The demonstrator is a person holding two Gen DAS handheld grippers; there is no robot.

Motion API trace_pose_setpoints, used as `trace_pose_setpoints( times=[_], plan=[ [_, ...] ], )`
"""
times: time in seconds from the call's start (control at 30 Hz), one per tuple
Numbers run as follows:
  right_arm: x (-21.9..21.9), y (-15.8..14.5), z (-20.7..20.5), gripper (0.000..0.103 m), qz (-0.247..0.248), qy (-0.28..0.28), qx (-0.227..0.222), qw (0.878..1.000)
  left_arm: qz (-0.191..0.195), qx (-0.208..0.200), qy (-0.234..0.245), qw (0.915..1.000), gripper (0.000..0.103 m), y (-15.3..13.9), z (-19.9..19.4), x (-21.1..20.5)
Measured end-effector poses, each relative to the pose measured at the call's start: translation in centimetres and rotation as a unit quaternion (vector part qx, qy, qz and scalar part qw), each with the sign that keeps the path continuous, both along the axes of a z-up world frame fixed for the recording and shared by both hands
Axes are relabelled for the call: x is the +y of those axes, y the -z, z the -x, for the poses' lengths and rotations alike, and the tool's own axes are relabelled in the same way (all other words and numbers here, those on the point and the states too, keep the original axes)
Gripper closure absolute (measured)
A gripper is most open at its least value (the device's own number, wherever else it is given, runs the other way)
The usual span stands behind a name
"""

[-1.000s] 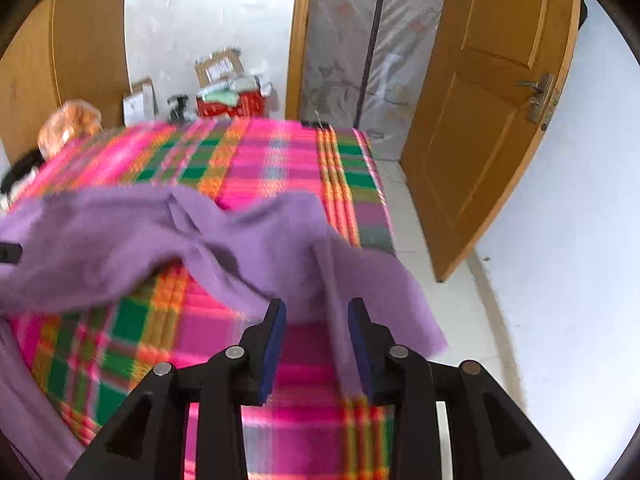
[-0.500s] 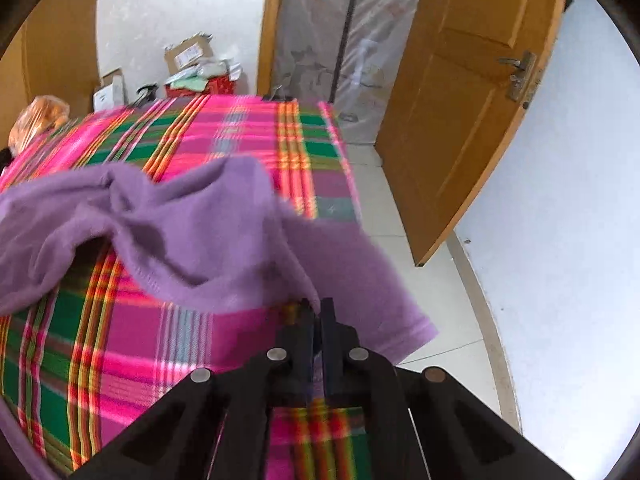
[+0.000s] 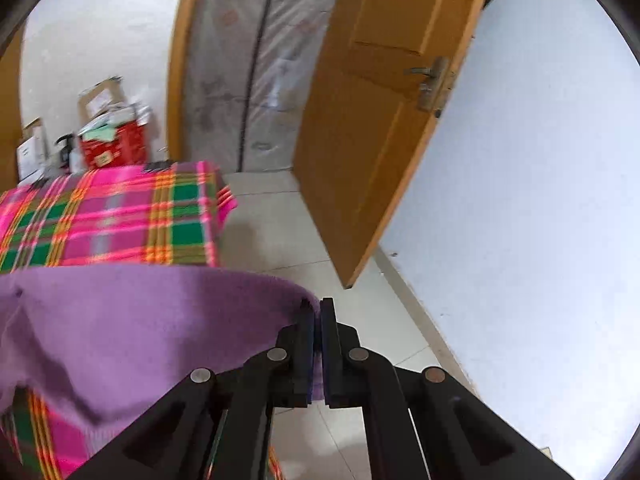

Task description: Fold clothes

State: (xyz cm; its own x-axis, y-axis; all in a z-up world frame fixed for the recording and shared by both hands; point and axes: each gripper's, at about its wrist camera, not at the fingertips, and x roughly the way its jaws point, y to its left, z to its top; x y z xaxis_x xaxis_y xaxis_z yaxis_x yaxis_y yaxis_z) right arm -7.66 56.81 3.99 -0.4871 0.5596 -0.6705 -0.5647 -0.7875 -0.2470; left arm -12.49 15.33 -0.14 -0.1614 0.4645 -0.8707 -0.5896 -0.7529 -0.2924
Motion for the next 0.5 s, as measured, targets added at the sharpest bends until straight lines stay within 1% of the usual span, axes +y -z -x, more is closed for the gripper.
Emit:
trace_pose_setpoints(
  times=[0.03, 0.13, 0.2, 0.23, 0.27, 0.33, 0.43, 0.5],
  plan=[
    [0.6, 0.2, 0.6, 0.100, 0.002, 0.011, -0.003, 1.000, 0.000, 0.001, 0.000, 1.0000, 0.080, 0.1, -0.1, 0.0],
    [1.7, 1.5, 2.2, 0.100, 0.034, 0.027, -0.027, 0.999, -0.002, -0.001, -0.001, 1.0000, 0.080, 0.1, -0.1, -0.3],
    [1.8, 2.1, 2.5, 0.100, 0.040, 0.032, -0.037, 0.998, -0.005, -0.002, -0.002, 1.0000, 0.080, 0.2, -0.1, -0.4],
    [1.8, 2.5, 2.4, 0.098, 0.038, 0.035, -0.041, 0.998, -0.004, -0.002, -0.001, 1.0000, 0.080, 0.2, -0.1, -0.4],
    [1.8, 2.8, 2.1, 0.094, 0.037, 0.040, -0.046, 0.997, -0.003, -0.002, 0.001, 1.0000, 0.080, 0.2, -0.2, -0.4],
    [2.1, 3.1, 1.5, 0.090, 0.044, 0.052, -0.052, 0.996, 0.002, 0.000, 0.005, 1.0000, 0.080, 0.1, -0.4, -0.4],
    [2.0, 3.0, -0.4, 0.090, 0.064, 0.059, -0.041, 0.995, 0.011, 0.006, 0.015, 0.9998, 0.080, -0.1, -1.0, -0.7],
    [1.6, 3.0, -1.6, 0.088, 0.075, 0.057, -0.035, 0.995, 0.017, 0.012, 0.021, 0.9996, 0.080, -0.2, -1.4, -0.9]
  ],
)
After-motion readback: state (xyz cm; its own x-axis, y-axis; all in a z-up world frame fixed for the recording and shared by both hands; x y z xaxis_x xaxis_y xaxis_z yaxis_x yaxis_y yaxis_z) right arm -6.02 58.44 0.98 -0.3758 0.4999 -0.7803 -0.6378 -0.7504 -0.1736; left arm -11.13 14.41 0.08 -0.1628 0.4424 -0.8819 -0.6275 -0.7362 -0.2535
